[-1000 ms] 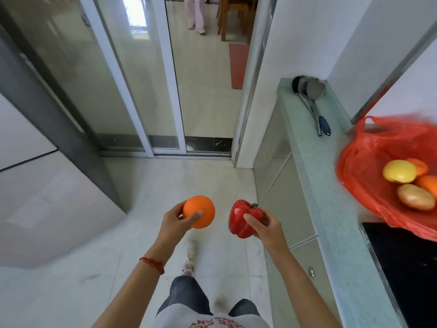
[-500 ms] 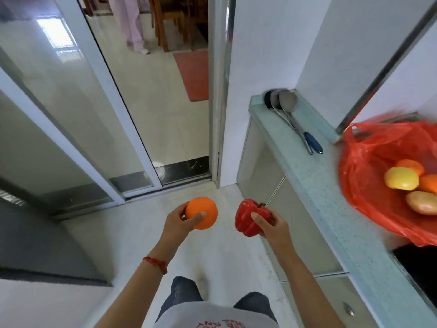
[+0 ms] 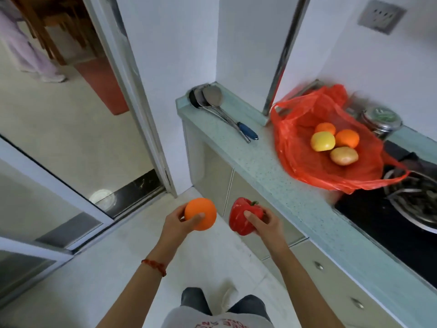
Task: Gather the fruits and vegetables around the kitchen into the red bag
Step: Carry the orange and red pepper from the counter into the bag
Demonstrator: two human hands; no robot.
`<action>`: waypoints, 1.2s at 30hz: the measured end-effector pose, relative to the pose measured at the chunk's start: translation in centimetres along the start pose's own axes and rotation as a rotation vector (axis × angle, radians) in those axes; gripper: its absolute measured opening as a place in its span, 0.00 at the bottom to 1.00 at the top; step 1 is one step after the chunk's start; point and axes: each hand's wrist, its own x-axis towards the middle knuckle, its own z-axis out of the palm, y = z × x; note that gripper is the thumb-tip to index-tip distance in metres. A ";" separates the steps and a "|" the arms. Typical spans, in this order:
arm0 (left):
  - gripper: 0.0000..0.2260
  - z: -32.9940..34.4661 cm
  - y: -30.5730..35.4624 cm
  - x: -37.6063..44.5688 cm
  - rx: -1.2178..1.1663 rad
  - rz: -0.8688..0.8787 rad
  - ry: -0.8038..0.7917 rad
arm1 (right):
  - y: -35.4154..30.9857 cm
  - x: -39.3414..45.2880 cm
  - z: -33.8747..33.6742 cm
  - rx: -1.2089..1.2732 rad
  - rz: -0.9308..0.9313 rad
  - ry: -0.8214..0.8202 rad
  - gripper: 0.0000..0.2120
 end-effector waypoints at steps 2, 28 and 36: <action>0.28 1.6 0.9 0.6 -0.002 0.009 -0.063 | 0.0 -0.2 -1.6 0.002 0.003 0.053 0.14; 0.33 20.7 8.5 6.2 0.186 0.088 -0.528 | -0.5 0.5 -17.5 0.185 0.070 0.508 0.17; 0.31 25.2 12.8 14.9 0.184 0.120 -0.621 | -3.8 8.9 -18.2 0.238 0.079 0.593 0.19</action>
